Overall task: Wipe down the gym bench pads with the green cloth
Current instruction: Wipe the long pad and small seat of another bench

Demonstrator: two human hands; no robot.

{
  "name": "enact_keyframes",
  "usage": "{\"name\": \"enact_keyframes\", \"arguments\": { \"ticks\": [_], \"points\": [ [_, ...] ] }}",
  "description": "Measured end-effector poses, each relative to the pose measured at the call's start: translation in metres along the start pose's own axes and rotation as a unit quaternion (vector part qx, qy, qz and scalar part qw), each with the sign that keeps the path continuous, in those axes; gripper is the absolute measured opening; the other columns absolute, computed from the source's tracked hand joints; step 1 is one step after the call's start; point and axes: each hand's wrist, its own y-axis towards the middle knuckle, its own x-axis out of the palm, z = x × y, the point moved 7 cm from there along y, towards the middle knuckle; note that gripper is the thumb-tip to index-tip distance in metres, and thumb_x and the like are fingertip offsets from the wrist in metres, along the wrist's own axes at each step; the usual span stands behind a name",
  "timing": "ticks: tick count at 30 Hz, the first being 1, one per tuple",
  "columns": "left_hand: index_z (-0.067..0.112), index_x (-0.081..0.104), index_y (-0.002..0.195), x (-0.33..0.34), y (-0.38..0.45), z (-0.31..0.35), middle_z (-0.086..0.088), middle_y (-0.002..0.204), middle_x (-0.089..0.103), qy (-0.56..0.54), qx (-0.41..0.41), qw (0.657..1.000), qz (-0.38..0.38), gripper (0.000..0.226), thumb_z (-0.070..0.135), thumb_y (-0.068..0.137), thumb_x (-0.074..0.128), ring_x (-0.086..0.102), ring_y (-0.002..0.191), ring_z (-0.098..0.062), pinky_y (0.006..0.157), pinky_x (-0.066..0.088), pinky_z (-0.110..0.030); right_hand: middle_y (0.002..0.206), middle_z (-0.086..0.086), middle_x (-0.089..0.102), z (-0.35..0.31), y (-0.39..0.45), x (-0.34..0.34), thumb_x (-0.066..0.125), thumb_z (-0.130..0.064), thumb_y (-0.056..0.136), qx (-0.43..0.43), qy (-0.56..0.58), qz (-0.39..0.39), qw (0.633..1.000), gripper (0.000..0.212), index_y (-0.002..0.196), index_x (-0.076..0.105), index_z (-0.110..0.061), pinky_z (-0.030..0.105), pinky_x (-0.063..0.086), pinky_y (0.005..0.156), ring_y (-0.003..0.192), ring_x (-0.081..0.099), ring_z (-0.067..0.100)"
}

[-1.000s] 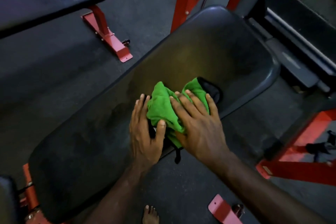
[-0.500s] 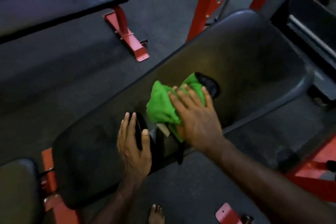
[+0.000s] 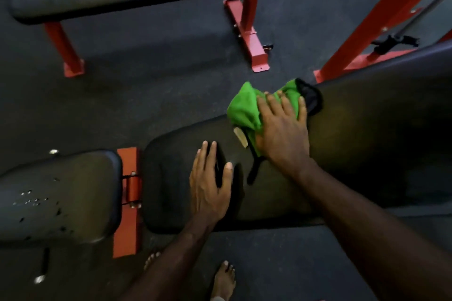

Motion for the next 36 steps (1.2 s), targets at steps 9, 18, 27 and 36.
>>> {"name": "enact_keyframes", "arguments": {
  "ticks": [9,18,27,36],
  "points": [
    [0.012,0.038,0.158,-0.030,-0.015,-0.065,-0.007,0.165,0.035,-0.013,-0.076,0.996,0.039,0.078,0.065,0.102,0.029,0.027,0.155,-0.023,0.126,0.024,-0.040,0.157,0.007,0.049,-0.113,-0.034,0.071,0.038,-0.058,0.090,-0.199,0.008,-0.097,0.975,0.076,0.152,0.050,-0.017,0.055,0.006,0.123,0.149,0.040,0.030],
    [0.014,0.040,0.158,-0.047,-0.034,-0.140,-0.007,0.166,0.033,-0.020,-0.153,0.986,0.058,0.067,0.052,0.104,0.031,0.028,0.155,-0.023,0.125,0.022,-0.037,0.165,0.008,0.038,-0.182,-0.001,0.102,0.037,-0.056,0.092,-0.144,0.013,-0.095,0.985,0.077,0.157,0.040,-0.016,0.061,0.001,0.124,0.155,0.027,0.033],
    [0.012,0.038,0.157,-0.075,-0.037,-0.177,-0.001,0.162,0.038,-0.105,-0.223,0.969,0.029,0.066,0.044,0.100,0.040,0.033,0.148,-0.010,0.122,0.024,-0.025,0.162,0.008,0.042,-0.242,-0.006,0.135,0.061,-0.056,0.092,-0.171,0.009,-0.111,0.979,0.076,0.155,0.044,-0.016,0.059,-0.003,0.123,0.154,0.030,0.033],
    [0.010,0.069,0.120,-0.128,-0.070,-0.229,-0.010,0.115,0.072,-0.141,-0.371,0.916,-0.055,0.024,0.021,0.106,0.053,0.064,0.104,-0.025,0.077,0.033,-0.024,0.147,0.011,0.059,-0.291,-0.095,0.172,0.046,-0.050,0.087,-0.266,-0.015,-0.187,0.946,0.070,0.143,0.061,-0.011,0.060,0.017,0.119,0.141,0.051,0.035]
  ]
}}
